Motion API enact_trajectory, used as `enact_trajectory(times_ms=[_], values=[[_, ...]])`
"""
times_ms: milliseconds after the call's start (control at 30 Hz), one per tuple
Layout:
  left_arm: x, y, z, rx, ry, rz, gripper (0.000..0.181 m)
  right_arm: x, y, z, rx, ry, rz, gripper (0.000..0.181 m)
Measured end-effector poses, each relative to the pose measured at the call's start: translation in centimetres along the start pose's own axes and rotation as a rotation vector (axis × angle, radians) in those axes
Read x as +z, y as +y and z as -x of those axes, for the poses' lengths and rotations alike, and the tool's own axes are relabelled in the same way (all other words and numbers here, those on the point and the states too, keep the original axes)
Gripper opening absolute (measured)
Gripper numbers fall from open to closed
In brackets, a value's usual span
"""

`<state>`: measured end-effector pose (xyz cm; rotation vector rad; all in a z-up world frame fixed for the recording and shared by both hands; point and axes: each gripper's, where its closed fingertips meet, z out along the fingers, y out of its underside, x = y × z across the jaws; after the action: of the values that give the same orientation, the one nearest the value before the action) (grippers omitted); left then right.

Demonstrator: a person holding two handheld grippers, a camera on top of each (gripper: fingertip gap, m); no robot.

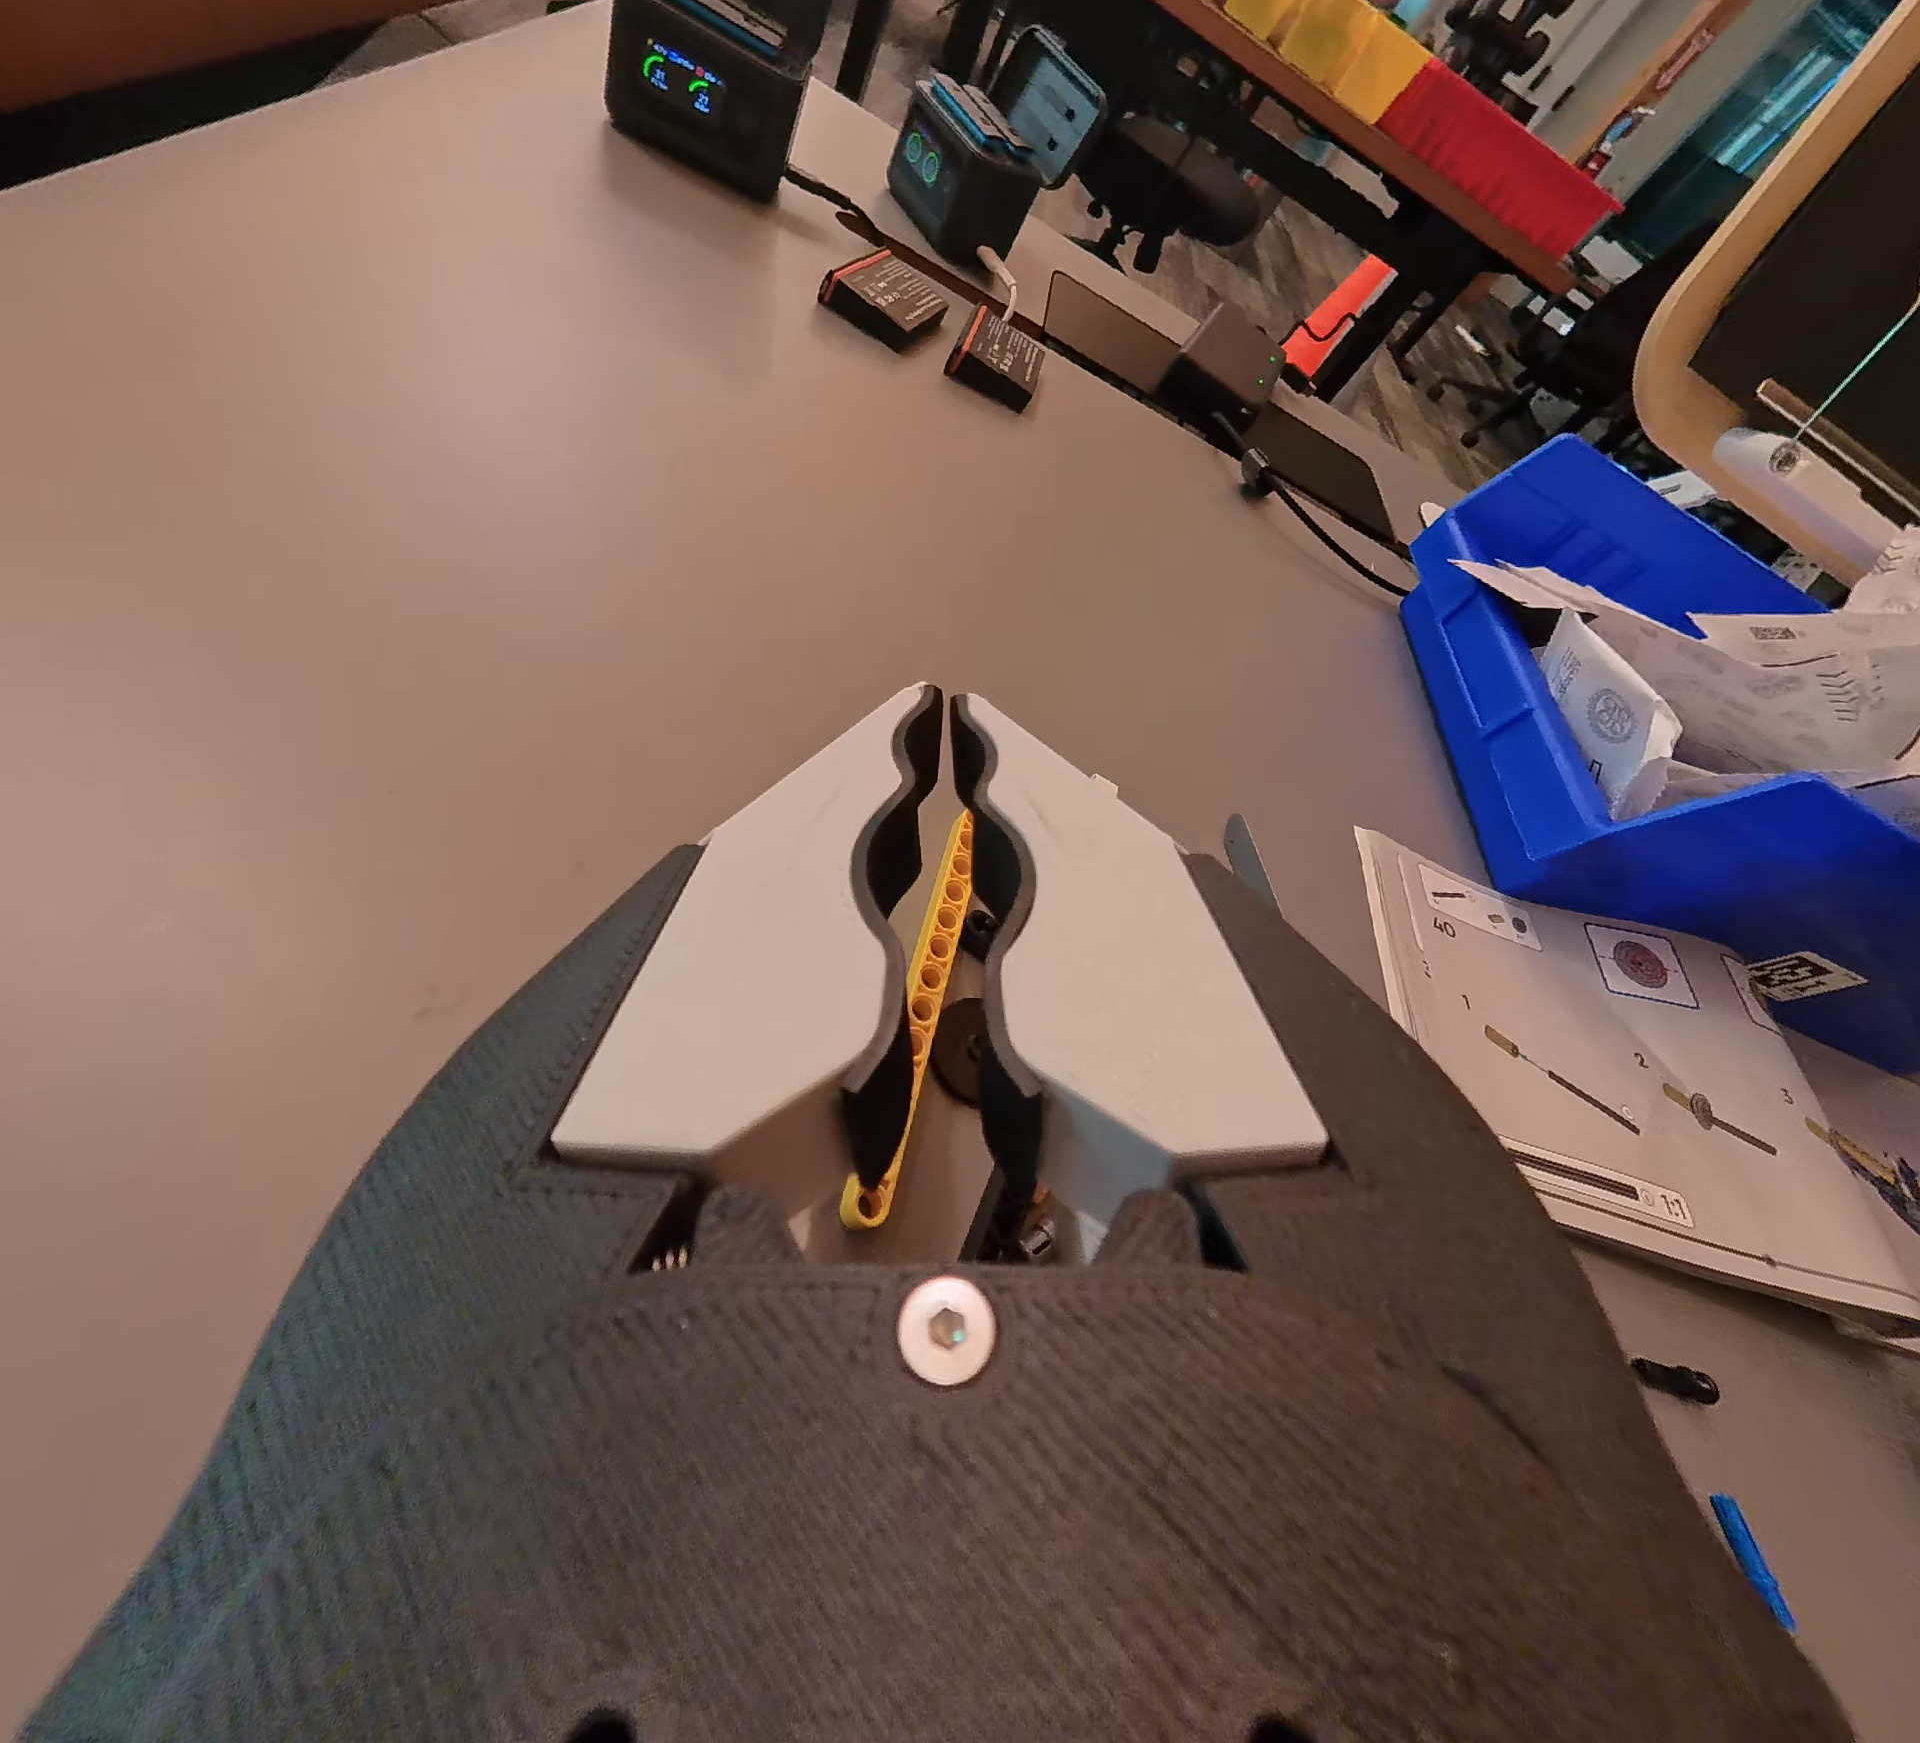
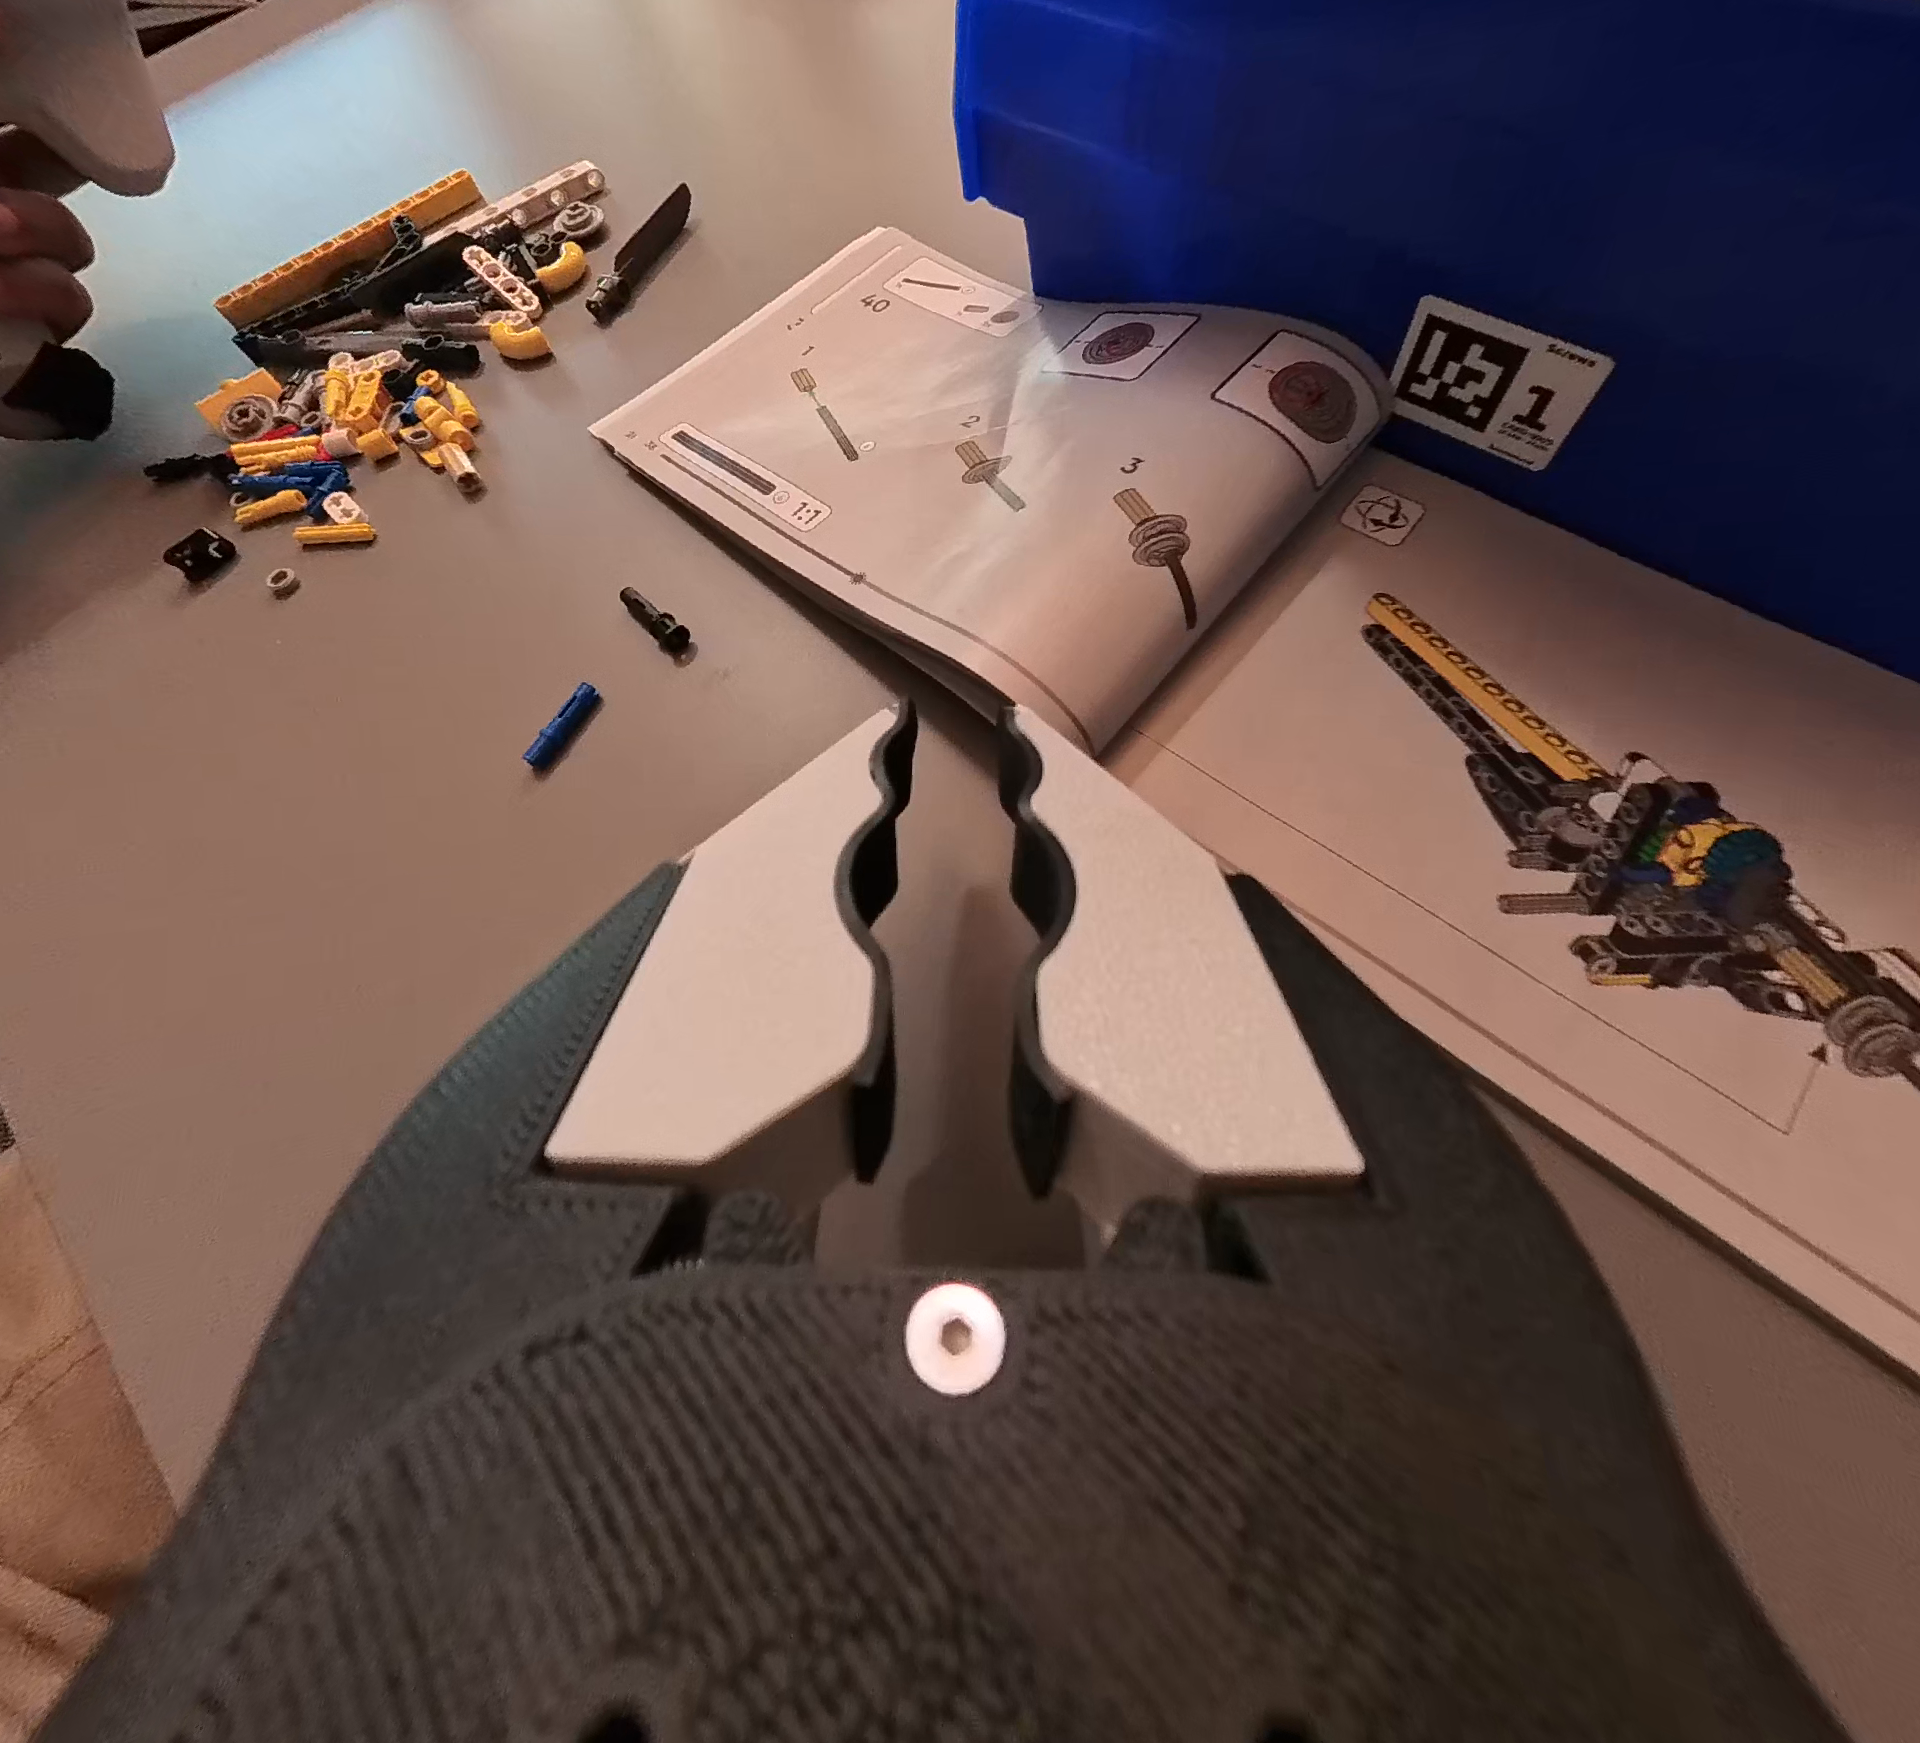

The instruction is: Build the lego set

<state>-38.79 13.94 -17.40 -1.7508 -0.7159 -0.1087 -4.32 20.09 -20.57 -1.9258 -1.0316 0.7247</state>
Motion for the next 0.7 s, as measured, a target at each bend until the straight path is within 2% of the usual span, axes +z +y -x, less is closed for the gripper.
enact_trajectory(times_ms=[700], values=[[0.09,0.16,-0.08,0.007,-0.003,0.007,0.001,0.07,0.1,0.07,-0.002,-0.005,0.007,0.015]])
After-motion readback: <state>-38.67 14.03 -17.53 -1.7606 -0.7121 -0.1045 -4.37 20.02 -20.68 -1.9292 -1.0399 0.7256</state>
